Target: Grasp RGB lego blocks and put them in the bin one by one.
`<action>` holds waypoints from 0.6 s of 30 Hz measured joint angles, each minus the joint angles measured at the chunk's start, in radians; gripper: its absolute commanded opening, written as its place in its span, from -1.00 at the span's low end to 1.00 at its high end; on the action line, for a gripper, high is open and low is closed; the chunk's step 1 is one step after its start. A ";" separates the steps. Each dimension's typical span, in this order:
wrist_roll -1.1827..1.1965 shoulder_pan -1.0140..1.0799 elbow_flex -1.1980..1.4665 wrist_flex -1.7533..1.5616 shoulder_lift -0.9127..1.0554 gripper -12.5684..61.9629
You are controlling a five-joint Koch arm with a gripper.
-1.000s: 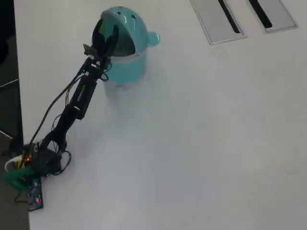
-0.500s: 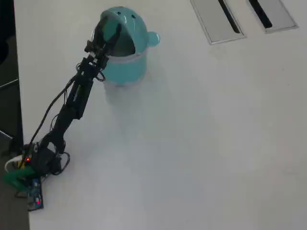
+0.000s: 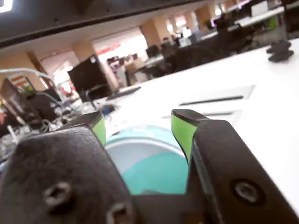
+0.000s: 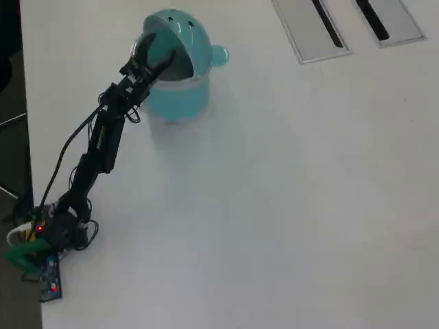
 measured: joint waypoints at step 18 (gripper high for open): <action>0.238 -0.002 0.066 0.310 0.259 0.01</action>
